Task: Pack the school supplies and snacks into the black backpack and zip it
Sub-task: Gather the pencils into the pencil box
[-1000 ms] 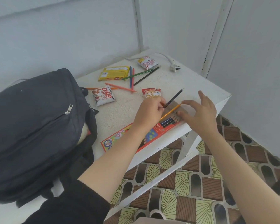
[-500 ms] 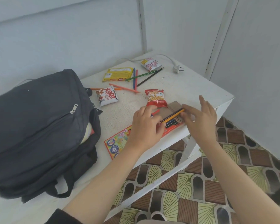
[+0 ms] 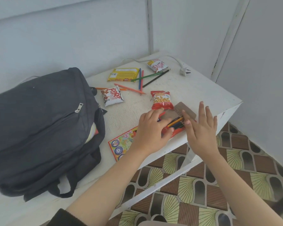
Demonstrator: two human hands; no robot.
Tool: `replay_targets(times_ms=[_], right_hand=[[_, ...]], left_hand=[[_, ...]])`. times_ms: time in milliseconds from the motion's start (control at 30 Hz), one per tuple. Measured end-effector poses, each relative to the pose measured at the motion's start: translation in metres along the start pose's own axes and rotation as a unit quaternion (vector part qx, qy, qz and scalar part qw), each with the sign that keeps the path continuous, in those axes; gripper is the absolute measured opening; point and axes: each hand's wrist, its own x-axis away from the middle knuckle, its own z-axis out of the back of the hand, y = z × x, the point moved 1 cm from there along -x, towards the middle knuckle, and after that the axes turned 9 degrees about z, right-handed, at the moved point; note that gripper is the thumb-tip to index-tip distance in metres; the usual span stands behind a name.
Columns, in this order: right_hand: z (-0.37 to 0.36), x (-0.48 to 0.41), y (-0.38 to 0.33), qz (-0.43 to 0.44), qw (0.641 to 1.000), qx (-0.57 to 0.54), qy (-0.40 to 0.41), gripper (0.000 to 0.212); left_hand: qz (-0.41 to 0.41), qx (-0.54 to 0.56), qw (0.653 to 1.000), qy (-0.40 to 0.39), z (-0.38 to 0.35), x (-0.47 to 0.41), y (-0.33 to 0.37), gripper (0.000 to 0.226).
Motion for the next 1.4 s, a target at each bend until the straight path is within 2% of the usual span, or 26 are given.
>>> replay_targets(times_ms=[167,333,467,600,733,867,967,1133,1200,1300,1400], right_hand=[[-0.003,0.002,0.0,0.034,0.999,-0.018,0.003,0.058],[0.007,-0.019,-0.01,0.052,0.99,-0.125,0.044,0.045],[0.01,-0.066,-0.023,0.066,0.988,-0.12,0.073,0.037],[-0.004,-0.127,-0.028,0.072,0.997,-0.04,0.012,0.027],[-0.028,-0.182,-0.026,0.053,0.997,0.033,-0.049,0.033],[-0.054,-0.214,-0.02,0.093,0.967,0.157,-0.18,0.047],[-0.063,-0.229,-0.014,0.102,0.95,0.198,-0.218,0.05],[-0.065,-0.233,-0.012,0.134,0.972,0.13,-0.144,0.026],[-0.064,-0.232,-0.01,0.155,0.971,0.111,-0.145,0.018],[-0.062,-0.228,-0.006,0.178,0.968,0.083,-0.154,0.014],[-0.05,-0.218,-0.007,0.189,0.975,0.039,-0.112,0.011]], left_hand=[[0.013,0.031,0.999,0.008,-0.001,0.001,0.0,0.038],[0.053,0.086,0.995,0.019,0.013,-0.013,-0.006,0.028],[0.087,0.056,0.994,0.028,0.034,-0.047,-0.03,0.023],[0.12,-0.012,0.993,0.013,0.044,-0.086,-0.069,0.028],[0.146,-0.075,0.986,-0.036,0.041,-0.112,-0.095,0.038],[0.129,-0.126,0.981,-0.073,0.031,-0.122,-0.11,0.044],[0.124,-0.13,0.981,-0.073,0.026,-0.126,-0.115,0.039],[0.118,-0.108,0.986,-0.043,0.023,-0.127,-0.122,0.023],[0.114,-0.096,0.988,-0.025,0.024,-0.129,-0.123,0.016],[0.119,-0.06,0.991,0.002,0.028,-0.131,-0.121,0.011],[0.121,0.013,0.992,0.045,0.037,-0.131,-0.114,0.01]])
